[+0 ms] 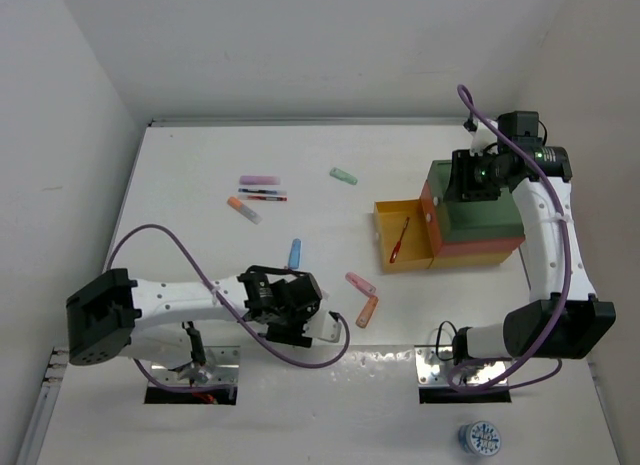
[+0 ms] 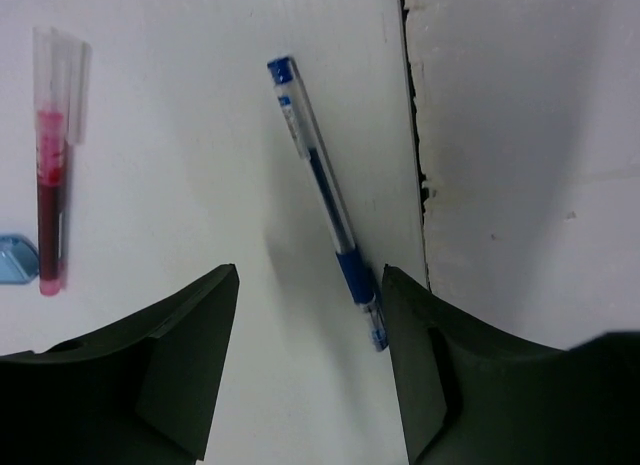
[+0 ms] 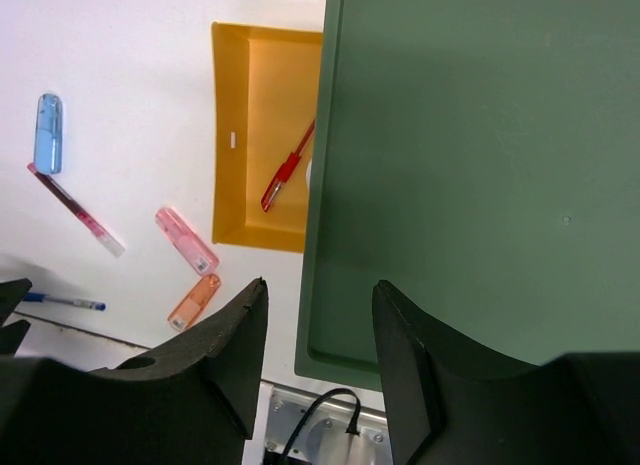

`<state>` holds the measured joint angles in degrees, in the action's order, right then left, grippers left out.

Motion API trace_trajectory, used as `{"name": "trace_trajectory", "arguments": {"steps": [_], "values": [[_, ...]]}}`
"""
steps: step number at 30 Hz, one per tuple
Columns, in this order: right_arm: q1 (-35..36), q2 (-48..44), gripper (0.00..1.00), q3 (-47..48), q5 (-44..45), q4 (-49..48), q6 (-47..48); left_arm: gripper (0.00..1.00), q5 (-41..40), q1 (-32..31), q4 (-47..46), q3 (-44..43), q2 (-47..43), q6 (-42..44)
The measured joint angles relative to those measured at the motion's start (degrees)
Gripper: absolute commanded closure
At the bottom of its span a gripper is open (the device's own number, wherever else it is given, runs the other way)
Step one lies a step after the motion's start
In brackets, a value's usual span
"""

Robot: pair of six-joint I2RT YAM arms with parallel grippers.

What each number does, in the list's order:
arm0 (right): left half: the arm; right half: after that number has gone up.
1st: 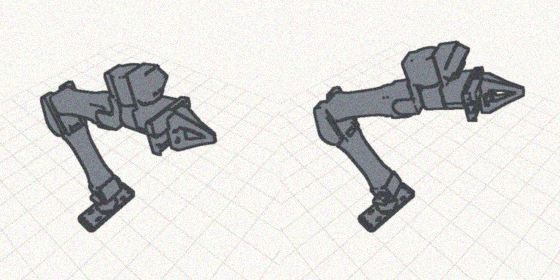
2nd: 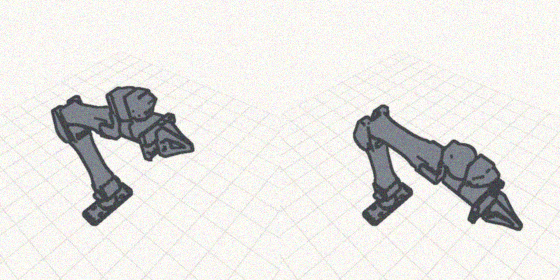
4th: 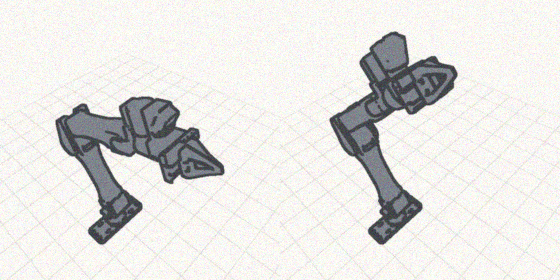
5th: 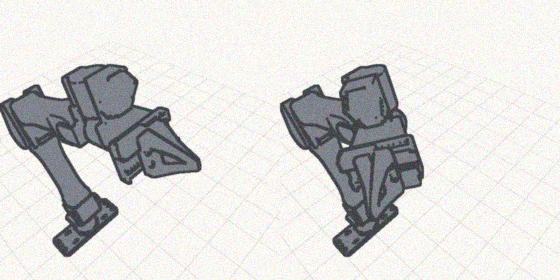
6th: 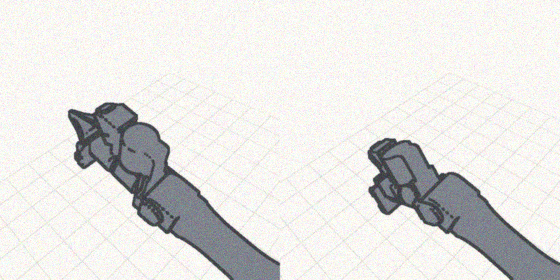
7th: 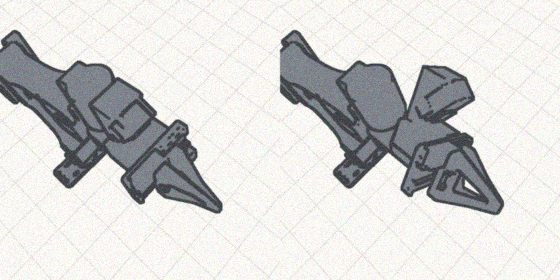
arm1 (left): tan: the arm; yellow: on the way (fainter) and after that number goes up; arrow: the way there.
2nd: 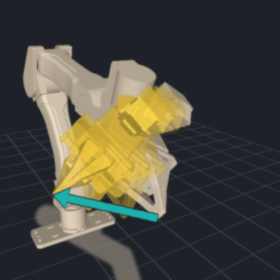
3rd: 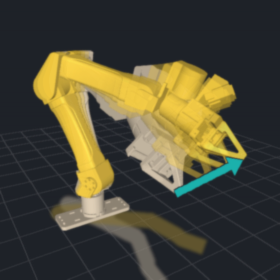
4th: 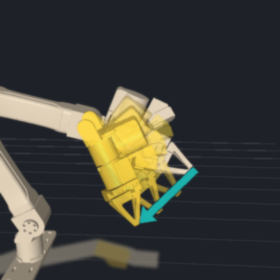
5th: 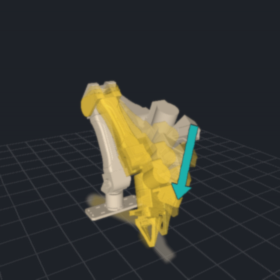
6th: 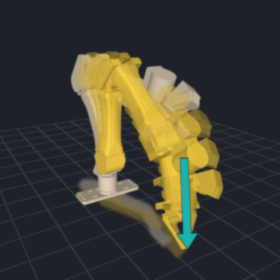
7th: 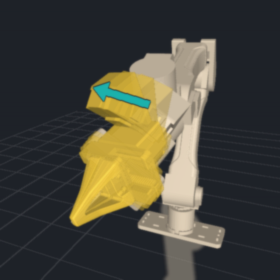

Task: Sort the stationery into containers
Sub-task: Pick up the pen from the corner of the board.

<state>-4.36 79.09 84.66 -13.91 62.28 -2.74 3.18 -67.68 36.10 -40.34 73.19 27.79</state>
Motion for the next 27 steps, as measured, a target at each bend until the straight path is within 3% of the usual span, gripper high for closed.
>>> {"name": "trace_trajectory", "arguments": {"steps": [11,14,15,18,27], "values": [[0.0,0.0,0.54,-0.9,0.4,0.2,0.9,0.45,-2.5,-2.9,-1.8,-3.0,11.5,-2.2],[0.0,0.0,0.54,-1.1,0.5,0.4,1.1,0.54,-4.5,-3.3,-2.6,-3.3,13.2,-3.0],[0.0,0.0,0.54,-1.1,0.5,0.4,1.1,0.64,-5.3,-3.5,-3.0,-3.3,13.4,-3.0],[0.0,0.0,0.54,-1.1,0.6,0.5,1.2,0.74,-7.2,-3.9,-4.5,-3.3,13.9,-3.3],[0.0,0.0,0.54,-1.3,0.9,0.8,1.3,1.00,-8.3,-3.6,-7.8,-5.5,14.1,-5.7]]}}
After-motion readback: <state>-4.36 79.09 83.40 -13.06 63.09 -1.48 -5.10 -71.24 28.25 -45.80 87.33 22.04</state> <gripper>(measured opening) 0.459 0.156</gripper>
